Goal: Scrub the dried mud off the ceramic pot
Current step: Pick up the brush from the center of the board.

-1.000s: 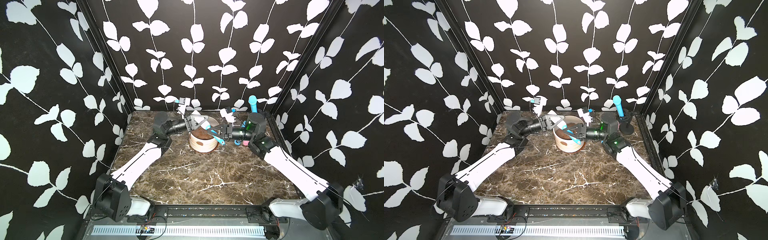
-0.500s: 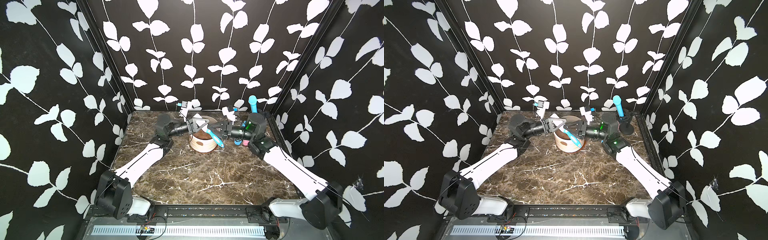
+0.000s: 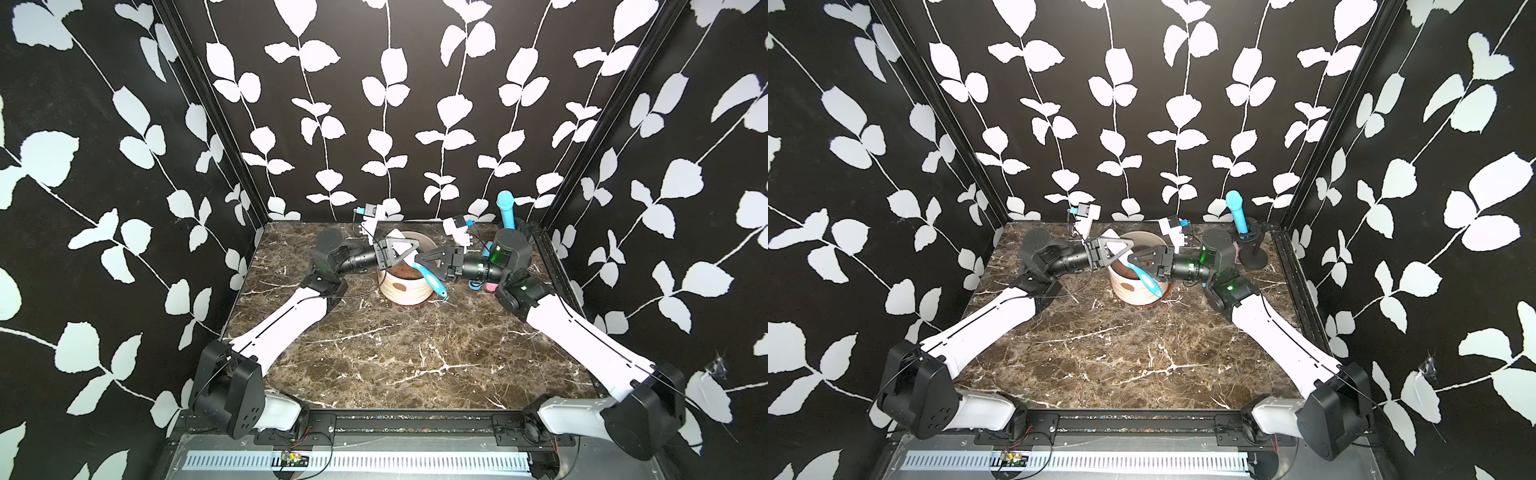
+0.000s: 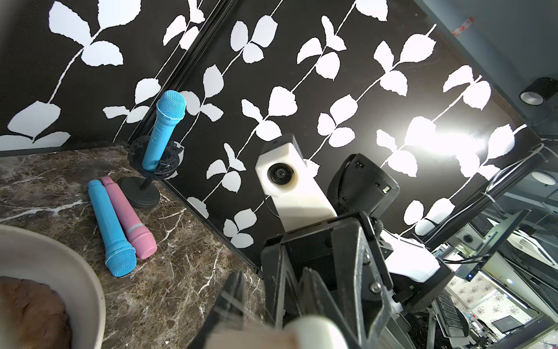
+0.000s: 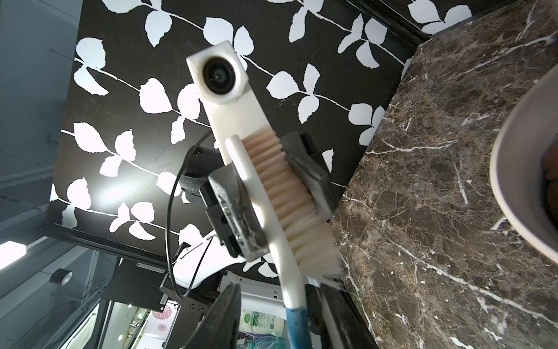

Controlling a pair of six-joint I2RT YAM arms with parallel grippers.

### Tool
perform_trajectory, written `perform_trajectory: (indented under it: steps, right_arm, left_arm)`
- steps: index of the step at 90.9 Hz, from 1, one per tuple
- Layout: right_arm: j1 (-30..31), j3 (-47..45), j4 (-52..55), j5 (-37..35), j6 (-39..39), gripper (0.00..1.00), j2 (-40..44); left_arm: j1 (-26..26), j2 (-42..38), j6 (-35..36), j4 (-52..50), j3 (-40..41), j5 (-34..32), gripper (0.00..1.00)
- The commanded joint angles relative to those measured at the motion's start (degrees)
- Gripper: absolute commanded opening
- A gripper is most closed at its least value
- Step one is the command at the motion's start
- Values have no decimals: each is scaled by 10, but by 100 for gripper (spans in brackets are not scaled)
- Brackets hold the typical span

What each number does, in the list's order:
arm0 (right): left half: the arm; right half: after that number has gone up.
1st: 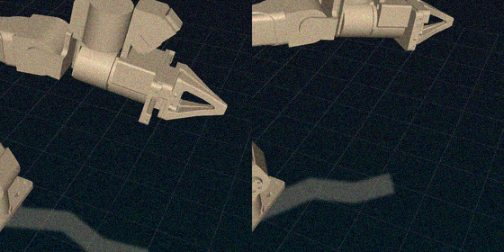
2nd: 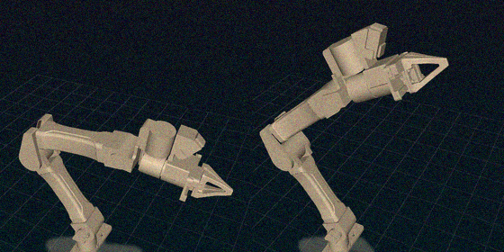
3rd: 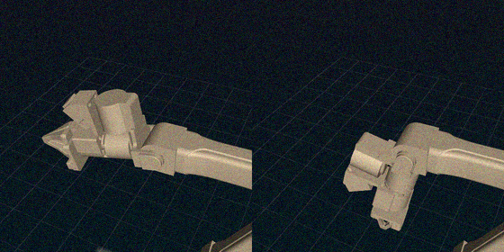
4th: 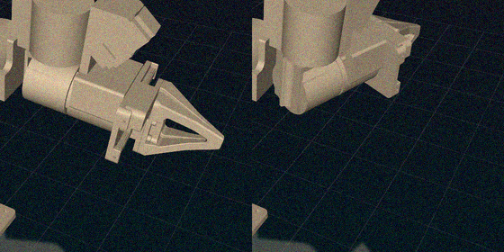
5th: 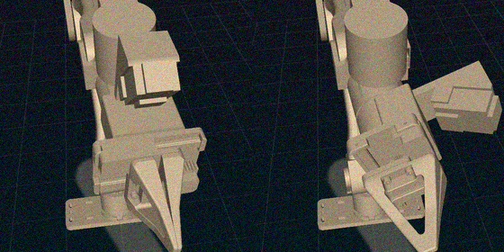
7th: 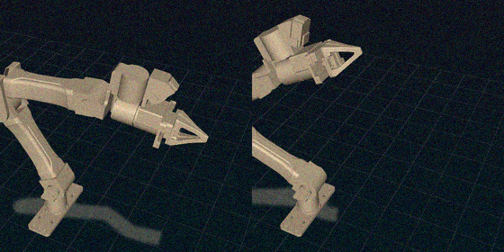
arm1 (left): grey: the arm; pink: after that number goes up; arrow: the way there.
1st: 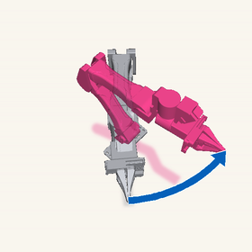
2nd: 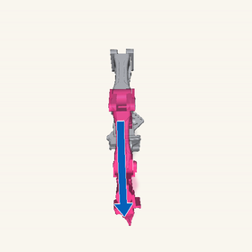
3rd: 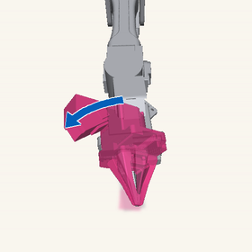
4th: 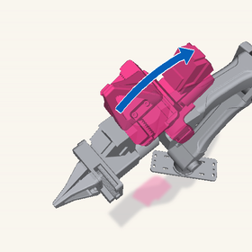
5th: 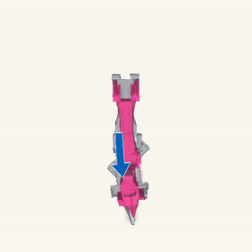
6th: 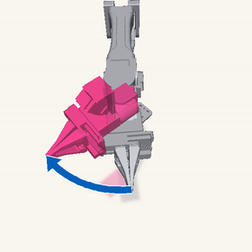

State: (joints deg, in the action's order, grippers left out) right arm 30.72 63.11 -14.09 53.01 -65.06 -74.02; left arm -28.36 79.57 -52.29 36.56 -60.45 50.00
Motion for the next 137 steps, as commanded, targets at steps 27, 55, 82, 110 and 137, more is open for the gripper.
perform_trajectory:
  steps: [27,55,82,110,137]
  right_arm:
    - [9,11,10,24,22,31,6]
    - [12,16,6,23,21,26,3]
    - [12,17,-5,16,9,35,-2]
    - [11,10,-26,34,-1,0,-11]
    - [-2,93,417,-47,387,0,19]
  left_arm:
    - [0,5,-36,68,8,-6,0]
    - [0,8,-37,68,13,2,0]
    - [0,11,-38,73,15,10,0]
    - [0,15,-41,77,18,8,17]
    - [16,-35,109,-146,6,-15,98]
